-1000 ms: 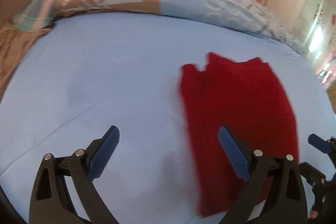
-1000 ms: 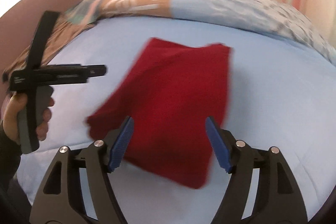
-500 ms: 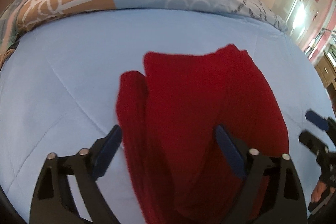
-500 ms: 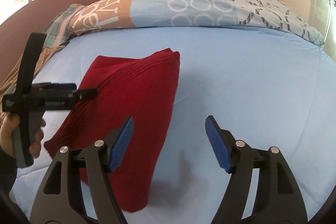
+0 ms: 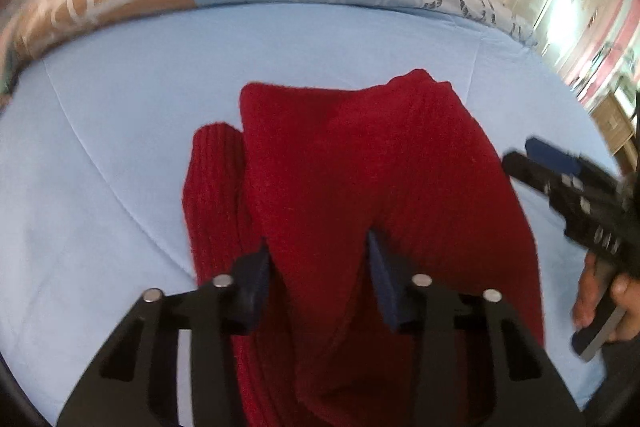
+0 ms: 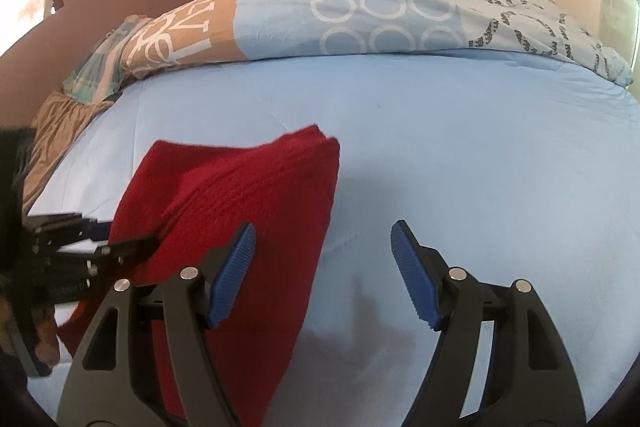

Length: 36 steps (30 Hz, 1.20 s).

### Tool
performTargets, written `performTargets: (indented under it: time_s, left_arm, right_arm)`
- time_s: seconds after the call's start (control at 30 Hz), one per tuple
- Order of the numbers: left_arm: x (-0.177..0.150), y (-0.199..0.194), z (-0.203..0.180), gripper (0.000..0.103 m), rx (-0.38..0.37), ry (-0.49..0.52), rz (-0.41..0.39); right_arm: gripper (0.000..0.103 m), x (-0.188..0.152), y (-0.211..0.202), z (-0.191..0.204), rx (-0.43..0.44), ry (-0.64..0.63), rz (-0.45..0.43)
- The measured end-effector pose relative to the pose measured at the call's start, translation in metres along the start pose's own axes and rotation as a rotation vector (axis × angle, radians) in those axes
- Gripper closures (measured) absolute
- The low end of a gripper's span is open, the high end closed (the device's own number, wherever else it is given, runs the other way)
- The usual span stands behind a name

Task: Fold small clothes
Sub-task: 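Grasp the folded sweater edge with the left tool and straighten it, then open the left tool and withdraw it from the folded sweater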

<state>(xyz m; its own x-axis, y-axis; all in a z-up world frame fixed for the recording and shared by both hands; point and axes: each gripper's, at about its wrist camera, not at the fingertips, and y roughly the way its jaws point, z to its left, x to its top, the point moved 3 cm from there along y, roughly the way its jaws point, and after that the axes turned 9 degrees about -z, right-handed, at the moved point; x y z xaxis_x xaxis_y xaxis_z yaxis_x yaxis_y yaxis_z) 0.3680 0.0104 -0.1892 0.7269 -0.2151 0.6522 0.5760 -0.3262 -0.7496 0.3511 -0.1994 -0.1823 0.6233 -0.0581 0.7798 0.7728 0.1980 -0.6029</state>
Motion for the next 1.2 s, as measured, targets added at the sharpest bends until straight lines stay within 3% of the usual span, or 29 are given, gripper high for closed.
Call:
performTargets:
  time_s: [0.1,0.33,0.4,0.53,0.57,0.63,0.77,0.87,1.03,1.2]
  left_arm:
    - [-0.003,-0.010,-0.018,0.074,0.099,0.113,-0.054]
    - [-0.031,-0.057,-0.038,0.076,0.316,0.245,-0.242]
    - [-0.039,-0.064,-0.034,0.076,0.345,0.259,-0.233]
    - [-0.051,-0.037,0.003,0.073,0.275,0.137,-0.103]
    - [-0.051,-0.036,0.009,0.072,0.251,0.112,-0.100]
    - [-0.044,-0.034,0.014,0.063,0.221,0.077,-0.098]
    - [-0.040,-0.037,0.020,0.032,0.267,0.079,-0.100]
    - [-0.043,-0.045,0.024,0.019,0.281,0.066,-0.104]
    - [-0.062,-0.066,0.029,0.017,0.279,0.006,-0.073]
    - [-0.081,-0.073,0.026,0.017,0.258,-0.030,-0.034]
  right_arm:
    - [0.032,0.004,0.004,0.000,0.007,0.004,-0.006]
    - [0.032,0.007,-0.005,0.008,0.045,0.016,-0.058]
    - [0.032,0.007,-0.003,0.015,0.056,0.000,-0.050]
    - [0.032,0.005,0.008,0.028,0.063,-0.024,-0.013]
    - [0.032,0.005,0.012,0.033,0.054,-0.032,0.005]
    - [0.032,0.005,0.016,0.038,0.041,-0.043,0.018]
    - [0.033,0.006,0.025,0.043,0.025,-0.049,0.052]
    - [0.033,0.007,0.022,0.045,0.018,-0.052,0.051]
    - [0.033,0.006,-0.015,0.051,0.028,-0.070,0.003]
    - [0.033,-0.024,-0.064,0.068,0.039,-0.095,0.020]
